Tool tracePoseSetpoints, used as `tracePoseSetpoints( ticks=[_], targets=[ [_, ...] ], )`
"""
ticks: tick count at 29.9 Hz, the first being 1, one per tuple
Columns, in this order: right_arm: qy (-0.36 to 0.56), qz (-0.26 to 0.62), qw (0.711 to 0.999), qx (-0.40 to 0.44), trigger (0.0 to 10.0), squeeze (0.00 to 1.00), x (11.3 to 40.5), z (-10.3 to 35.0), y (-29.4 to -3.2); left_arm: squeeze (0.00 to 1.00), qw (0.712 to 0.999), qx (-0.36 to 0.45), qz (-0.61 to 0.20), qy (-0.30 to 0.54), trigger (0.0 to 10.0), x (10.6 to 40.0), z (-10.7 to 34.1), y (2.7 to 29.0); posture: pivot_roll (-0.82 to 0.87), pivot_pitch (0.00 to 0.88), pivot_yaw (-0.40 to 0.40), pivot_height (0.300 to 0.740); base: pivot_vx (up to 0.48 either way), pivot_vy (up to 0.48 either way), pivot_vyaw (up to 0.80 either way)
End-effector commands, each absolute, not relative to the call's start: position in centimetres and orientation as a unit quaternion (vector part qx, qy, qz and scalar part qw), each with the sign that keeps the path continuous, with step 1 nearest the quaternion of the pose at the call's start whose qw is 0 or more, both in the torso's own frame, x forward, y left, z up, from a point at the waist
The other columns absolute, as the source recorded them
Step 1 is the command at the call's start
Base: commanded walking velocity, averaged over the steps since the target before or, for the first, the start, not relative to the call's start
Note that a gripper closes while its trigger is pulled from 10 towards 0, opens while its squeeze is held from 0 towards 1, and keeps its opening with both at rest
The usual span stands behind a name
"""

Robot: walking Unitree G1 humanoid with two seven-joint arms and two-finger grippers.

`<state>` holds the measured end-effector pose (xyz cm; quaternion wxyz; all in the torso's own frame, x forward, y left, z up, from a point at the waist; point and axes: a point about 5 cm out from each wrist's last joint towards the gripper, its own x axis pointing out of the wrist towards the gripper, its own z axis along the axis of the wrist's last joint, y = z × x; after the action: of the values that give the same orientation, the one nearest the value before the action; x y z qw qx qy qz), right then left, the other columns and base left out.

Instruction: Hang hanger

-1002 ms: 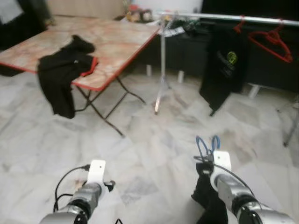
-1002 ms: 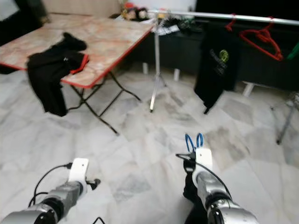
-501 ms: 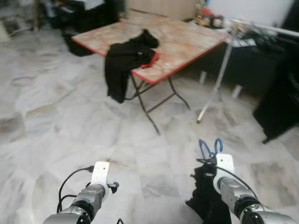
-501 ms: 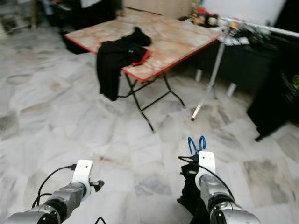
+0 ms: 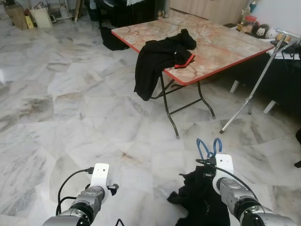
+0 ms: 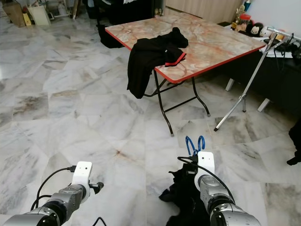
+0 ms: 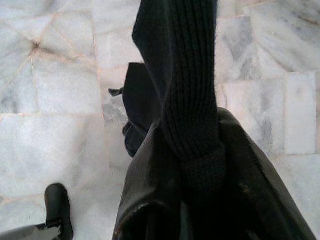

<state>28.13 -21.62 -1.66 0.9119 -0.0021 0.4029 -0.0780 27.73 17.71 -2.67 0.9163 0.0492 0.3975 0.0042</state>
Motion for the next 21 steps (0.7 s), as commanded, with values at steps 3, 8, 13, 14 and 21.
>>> tracePoseSetpoints(
  ticks=[3,8,13,14,21],
  targets=[
    [0.377,-0.069,0.923,-0.019,10.0,0.00,28.8,-0.9,-22.0,0.00,0.923,0.076,-0.005,0.377,10.0,27.8,-2.6,17.6,-0.02,0.000,-0.060,0.740,0.000,0.000,0.00],
    [0.345,-0.077,0.932,-0.084,10.0,0.00,29.2,-0.3,-22.5,0.00,0.940,0.074,0.000,0.334,10.0,28.2,-2.1,17.5,-0.01,0.000,-0.073,0.740,0.000,0.000,0.00],
    [0.273,-0.063,0.950,-0.137,10.0,0.00,33.1,4.8,-24.5,0.00,0.951,0.076,0.003,0.301,10.0,28.3,-1.7,17.4,-0.01,0.000,-0.077,0.740,0.000,0.000,0.00],
    [0.273,-0.063,0.950,-0.137,10.0,0.00,33.1,4.8,-24.5,0.00,0.951,0.076,0.003,0.301,10.0,28.3,-1.7,17.4,-0.01,0.000,-0.077,0.740,0.000,0.000,0.00],
    [0.204,0.005,0.965,-0.167,10.0,0.00,35.8,8.7,-23.6,0.00,0.979,0.092,-0.006,0.182,10.0,32.8,3.7,18.6,-0.01,0.000,-0.081,0.740,0.000,0.000,0.00]
  ],
)
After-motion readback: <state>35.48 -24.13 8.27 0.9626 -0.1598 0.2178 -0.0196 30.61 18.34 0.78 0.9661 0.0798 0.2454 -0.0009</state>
